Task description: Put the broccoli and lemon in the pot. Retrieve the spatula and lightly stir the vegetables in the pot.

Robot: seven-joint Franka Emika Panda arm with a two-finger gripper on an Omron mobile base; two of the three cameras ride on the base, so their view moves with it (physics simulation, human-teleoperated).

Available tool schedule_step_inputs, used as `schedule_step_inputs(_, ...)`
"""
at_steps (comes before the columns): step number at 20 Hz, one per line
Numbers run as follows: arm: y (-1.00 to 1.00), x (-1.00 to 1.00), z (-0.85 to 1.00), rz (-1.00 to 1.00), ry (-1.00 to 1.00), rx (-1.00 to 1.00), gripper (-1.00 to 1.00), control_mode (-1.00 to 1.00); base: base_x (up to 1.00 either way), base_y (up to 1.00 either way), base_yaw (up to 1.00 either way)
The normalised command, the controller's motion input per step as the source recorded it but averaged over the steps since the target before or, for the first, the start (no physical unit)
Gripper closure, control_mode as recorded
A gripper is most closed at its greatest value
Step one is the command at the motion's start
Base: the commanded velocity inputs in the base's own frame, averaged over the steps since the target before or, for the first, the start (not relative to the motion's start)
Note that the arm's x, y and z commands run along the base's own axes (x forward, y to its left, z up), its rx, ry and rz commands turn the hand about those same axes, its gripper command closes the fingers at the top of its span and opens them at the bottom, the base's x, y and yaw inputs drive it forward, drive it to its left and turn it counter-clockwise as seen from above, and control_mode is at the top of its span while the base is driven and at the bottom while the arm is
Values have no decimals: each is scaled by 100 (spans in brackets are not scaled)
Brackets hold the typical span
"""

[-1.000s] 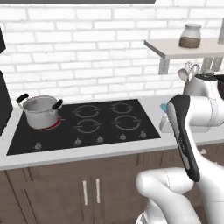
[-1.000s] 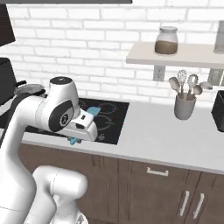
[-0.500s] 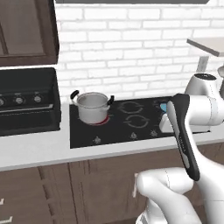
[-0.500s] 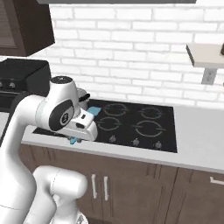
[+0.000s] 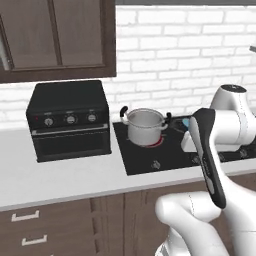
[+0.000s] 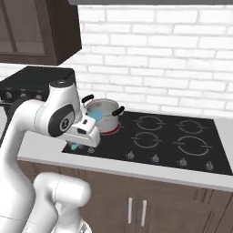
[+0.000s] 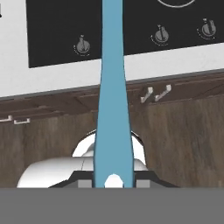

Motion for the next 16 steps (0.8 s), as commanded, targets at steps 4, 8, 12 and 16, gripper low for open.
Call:
schedule_step_inputs(4,0,0,0,0,0,0,100,100,83,2,1)
schedule_step_inputs(8,0,0,0,0,0,0,100,100,49,-27,18)
schedule_step_inputs(12,0,0,0,0,0,0,100,100,40,-39,29)
schedule_step_inputs(16,0,7,21,0,-1,0,100,-100,37,-10,13)
